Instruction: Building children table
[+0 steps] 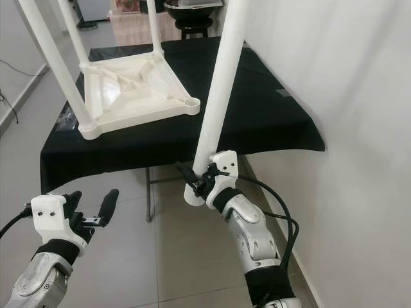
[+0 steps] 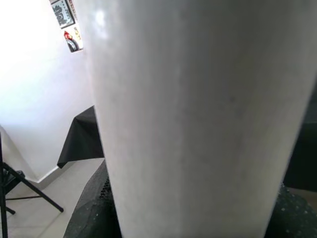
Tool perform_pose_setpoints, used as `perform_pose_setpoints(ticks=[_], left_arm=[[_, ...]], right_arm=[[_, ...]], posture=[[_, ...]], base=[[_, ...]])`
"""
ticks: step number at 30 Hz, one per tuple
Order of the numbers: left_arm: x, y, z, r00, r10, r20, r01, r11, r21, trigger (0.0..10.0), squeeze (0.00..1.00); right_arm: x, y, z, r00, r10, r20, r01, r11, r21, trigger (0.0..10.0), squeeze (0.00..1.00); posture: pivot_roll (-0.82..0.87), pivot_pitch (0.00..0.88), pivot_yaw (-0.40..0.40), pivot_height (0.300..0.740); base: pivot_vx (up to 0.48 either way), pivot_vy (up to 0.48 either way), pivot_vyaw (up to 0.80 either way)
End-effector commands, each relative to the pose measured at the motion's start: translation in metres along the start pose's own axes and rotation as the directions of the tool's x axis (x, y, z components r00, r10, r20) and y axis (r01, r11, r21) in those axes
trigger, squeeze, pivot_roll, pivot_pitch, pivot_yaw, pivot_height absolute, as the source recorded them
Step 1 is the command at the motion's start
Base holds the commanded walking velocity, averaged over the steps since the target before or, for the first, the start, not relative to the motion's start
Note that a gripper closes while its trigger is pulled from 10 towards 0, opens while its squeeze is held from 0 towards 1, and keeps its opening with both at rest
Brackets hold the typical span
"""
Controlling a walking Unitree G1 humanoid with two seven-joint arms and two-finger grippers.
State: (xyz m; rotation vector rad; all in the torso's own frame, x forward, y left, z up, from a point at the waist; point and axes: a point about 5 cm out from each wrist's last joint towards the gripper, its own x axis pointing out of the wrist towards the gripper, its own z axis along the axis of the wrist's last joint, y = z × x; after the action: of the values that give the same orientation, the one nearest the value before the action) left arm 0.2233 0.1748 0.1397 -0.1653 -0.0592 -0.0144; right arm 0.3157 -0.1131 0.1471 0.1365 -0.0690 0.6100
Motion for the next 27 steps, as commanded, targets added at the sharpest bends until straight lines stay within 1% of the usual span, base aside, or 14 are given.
perform_pose_setpoints(ticks=[1,8,27], left_arm=[[-0.0009,0.0046,0.0024,1.000,0.026,0.004,-0.026,1.000,-0.012,10.0,0.00],[0.0015,0.0097,0.0040,0.999,0.043,0.008,-0.043,0.999,-0.034,10.0,0.00],[0.0024,0.0101,0.0044,0.999,0.040,-0.002,-0.040,0.998,-0.050,10.0,0.00]], right_arm=[[0.0046,0.0028,0.0085,0.999,0.021,0.030,-0.022,1.000,0.012,10.0,0.00],[0.0072,0.0030,0.0099,0.999,0.022,0.035,-0.023,0.999,0.029,10.0,0.00],[0.0079,0.0027,0.0108,0.999,0.027,0.023,-0.028,0.998,0.052,10.0,0.00]], posture=[[-0.08,0.105,0.033,0.740],[-0.09,0.113,0.041,0.740],[-0.08,0.122,0.044,0.740]], base=[[0.000,0.000,0.00],[0.000,0.000,0.00],[0.000,0.000,0.00]])
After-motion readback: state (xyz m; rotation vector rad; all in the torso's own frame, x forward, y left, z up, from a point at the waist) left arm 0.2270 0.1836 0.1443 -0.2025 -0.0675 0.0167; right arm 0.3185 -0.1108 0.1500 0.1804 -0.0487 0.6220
